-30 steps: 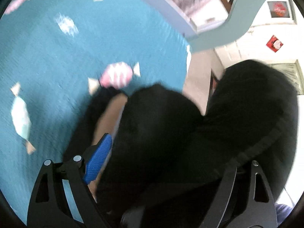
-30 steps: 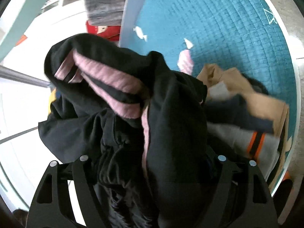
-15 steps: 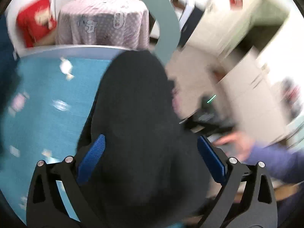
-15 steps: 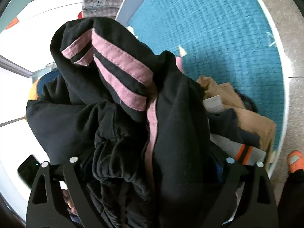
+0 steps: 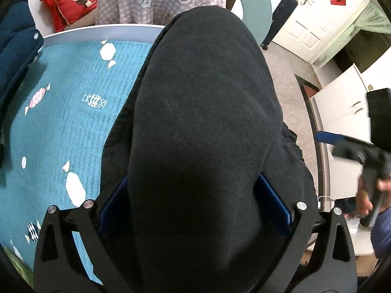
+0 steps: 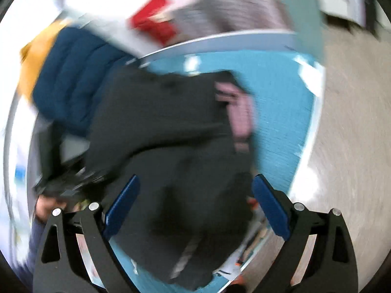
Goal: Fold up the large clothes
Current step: 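Lower the jacket bundle onto the grey-and-beige stack and open both tools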
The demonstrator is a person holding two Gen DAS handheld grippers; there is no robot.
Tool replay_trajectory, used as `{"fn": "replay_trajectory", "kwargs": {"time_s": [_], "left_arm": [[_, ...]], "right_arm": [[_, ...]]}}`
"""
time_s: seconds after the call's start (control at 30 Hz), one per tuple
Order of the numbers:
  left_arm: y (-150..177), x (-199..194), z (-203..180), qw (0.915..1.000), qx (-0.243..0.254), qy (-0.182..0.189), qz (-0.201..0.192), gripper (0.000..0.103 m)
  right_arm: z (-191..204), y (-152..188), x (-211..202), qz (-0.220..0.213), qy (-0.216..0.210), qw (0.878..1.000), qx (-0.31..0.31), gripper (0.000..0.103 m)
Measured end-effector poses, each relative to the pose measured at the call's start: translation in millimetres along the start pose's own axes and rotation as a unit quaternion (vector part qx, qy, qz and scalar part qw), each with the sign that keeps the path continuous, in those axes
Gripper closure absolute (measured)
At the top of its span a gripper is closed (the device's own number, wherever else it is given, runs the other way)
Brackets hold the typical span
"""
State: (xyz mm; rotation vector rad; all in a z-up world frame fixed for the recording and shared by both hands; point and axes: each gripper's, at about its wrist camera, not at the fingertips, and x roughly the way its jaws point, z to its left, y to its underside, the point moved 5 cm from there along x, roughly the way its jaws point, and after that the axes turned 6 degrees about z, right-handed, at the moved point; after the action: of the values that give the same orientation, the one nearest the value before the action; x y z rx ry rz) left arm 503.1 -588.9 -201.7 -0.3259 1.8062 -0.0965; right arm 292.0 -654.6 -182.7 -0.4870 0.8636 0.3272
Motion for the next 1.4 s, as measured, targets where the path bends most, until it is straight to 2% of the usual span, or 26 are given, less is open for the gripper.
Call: {"fn": "replay_trajectory", "kwargs": {"time_s": [0.03,0.07,0.1,0.17,0.27,0.33,0.4,0.5,0.63,0.87,0.97,1.0,1.03,1.1,1.17,1.4], "left_arm": [[0,4,2,1.0,0.0,0.001,0.0,0.006],[0,6,3,1.0,-0.001,0.0,-0.001,0.006],[0,7,4,1.0,-0.002,-0.001,-0.003,0.006],[3,10,6,0.9999,0.001,-0.016,-0.001,0.006],[15,28,8,0.9982,0.013,-0.055,0.021,0.006],[23,43,15,0.9972,0.008,-0.068,0.031,0.006],[27,48,21,0.9969,-0.003,-0.075,0.025,0.006],[27,41,24,0.9978,-0.011,-0.065,0.001,0.005],[26,21,13,0.9958,-0.009,-0.083,-0.039,0.005],[44,-9,-8,0.9878,-0.036,-0.113,-0.101,0.005],[53,-20,-12,0.9838,-0.054,-0.123,-0.119,0.005],[58,-26,-14,0.982,-0.069,-0.119,-0.129,0.005],[61,-29,-15,0.9816,-0.076,-0.113,-0.134,0.005],[69,-34,-18,0.9799,-0.083,-0.12,-0.136,0.005],[76,-37,-18,0.9787,-0.085,-0.126,-0.138,0.005],[107,-40,-22,0.9723,-0.127,-0.131,-0.146,0.005]], "right_arm": [[16,2,9,0.017,-0.015,0.999,-0.023,0.038],[25,4,19,0.031,-0.027,0.999,-0.034,0.045],[32,8,36,0.057,-0.025,0.997,-0.047,0.057],[38,21,63,0.087,0.004,0.993,-0.076,0.057],[30,37,101,0.118,0.002,0.991,-0.068,0.056],[27,47,123,0.132,0.012,0.989,-0.069,0.056],[29,44,132,0.129,0.024,0.989,-0.074,0.057],[34,40,128,0.117,0.028,0.99,-0.076,0.057],[39,36,115,0.086,0.043,0.991,-0.093,0.054],[40,46,98,0.052,0.067,0.991,-0.103,0.049],[41,50,85,0.036,0.082,0.99,-0.112,0.046],[47,45,83,0.03,0.088,0.989,-0.114,0.041],[48,44,78,0.022,0.096,0.988,-0.117,0.03],[52,42,73,0.01,0.119,0.986,-0.113,0.018],[50,43,68,0.012,0.099,0.989,-0.105,0.018],[52,46,61,0.008,0.093,0.988,-0.119,0.017]]}}
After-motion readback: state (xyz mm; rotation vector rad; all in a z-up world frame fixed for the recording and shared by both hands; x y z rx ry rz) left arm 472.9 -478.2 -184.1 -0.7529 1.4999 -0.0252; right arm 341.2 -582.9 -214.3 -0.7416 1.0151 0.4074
